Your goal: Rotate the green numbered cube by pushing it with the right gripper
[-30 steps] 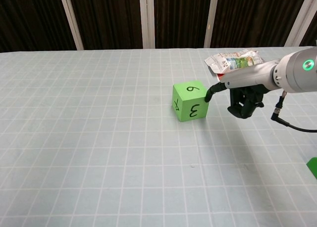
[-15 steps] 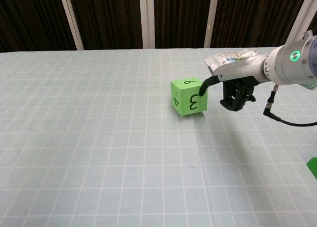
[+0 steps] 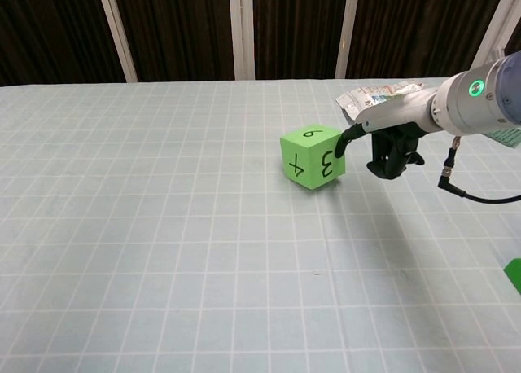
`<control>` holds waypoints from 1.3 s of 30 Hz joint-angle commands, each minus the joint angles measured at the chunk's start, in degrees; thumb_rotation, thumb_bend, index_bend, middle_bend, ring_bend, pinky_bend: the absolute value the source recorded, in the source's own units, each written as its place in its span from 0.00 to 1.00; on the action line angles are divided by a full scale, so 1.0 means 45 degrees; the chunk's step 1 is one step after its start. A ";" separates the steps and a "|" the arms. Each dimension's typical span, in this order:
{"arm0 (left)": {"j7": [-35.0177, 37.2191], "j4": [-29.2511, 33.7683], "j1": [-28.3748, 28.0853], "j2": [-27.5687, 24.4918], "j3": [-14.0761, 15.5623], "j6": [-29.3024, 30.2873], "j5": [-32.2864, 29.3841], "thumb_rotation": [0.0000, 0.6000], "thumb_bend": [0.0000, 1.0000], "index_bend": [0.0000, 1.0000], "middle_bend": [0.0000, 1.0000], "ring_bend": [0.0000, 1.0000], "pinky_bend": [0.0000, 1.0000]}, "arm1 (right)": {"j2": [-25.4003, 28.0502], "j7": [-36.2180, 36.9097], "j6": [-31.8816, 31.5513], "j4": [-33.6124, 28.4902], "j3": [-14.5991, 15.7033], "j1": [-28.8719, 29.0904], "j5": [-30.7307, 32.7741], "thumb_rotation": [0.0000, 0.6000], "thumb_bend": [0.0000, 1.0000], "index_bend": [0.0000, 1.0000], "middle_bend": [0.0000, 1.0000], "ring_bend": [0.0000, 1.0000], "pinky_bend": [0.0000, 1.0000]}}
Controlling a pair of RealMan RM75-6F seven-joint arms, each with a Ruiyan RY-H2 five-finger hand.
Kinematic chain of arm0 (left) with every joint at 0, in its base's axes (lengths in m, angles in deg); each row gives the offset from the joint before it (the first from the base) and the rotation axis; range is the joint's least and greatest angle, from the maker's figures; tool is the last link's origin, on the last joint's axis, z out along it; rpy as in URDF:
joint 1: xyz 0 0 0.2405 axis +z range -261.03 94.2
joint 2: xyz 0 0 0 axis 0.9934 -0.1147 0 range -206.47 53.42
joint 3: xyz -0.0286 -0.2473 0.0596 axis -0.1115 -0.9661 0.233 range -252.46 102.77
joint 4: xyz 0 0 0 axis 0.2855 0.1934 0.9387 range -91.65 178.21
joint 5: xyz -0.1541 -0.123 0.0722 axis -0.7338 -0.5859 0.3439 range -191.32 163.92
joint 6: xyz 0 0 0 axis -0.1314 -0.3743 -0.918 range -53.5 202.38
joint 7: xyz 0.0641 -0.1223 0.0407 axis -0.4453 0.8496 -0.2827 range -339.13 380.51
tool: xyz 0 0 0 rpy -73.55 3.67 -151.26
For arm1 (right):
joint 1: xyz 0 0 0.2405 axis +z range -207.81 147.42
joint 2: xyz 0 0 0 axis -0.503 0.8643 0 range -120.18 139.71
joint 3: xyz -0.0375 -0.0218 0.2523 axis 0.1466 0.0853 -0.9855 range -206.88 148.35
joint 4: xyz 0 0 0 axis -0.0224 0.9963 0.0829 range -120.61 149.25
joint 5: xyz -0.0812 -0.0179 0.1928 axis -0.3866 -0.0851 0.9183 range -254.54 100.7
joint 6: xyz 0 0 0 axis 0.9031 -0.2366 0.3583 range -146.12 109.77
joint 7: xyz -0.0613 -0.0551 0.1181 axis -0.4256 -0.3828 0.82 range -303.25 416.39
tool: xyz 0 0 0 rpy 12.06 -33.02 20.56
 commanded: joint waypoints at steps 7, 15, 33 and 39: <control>-0.0133 0.0016 -0.0006 0.0046 0.0012 0.0017 0.0005 1.00 0.34 0.11 0.00 0.00 0.08 | -0.0137 0.0072 0.0199 0.0331 0.0008 0.0184 0.0131 1.00 0.67 0.14 0.82 0.78 0.67; -0.0222 0.0010 -0.0016 0.0074 -0.0002 0.0015 -0.0035 1.00 0.33 0.11 0.00 0.00 0.08 | -0.0514 -0.0093 0.0549 0.1235 0.0180 0.0627 0.1047 1.00 0.67 0.14 0.82 0.78 0.67; -0.0390 0.0003 -0.0062 0.0135 -0.0013 -0.0055 -0.0109 1.00 0.33 0.11 0.00 0.00 0.08 | -0.0703 0.1090 0.1858 0.2566 -0.0146 0.0308 0.0219 1.00 0.67 0.14 0.82 0.78 0.67; -0.0372 -0.0012 -0.0077 0.0129 -0.0028 -0.0108 -0.0165 1.00 0.34 0.11 0.00 0.00 0.08 | -0.0818 0.1550 0.2218 0.2818 -0.0269 0.0205 -0.0535 1.00 0.67 0.14 0.82 0.78 0.67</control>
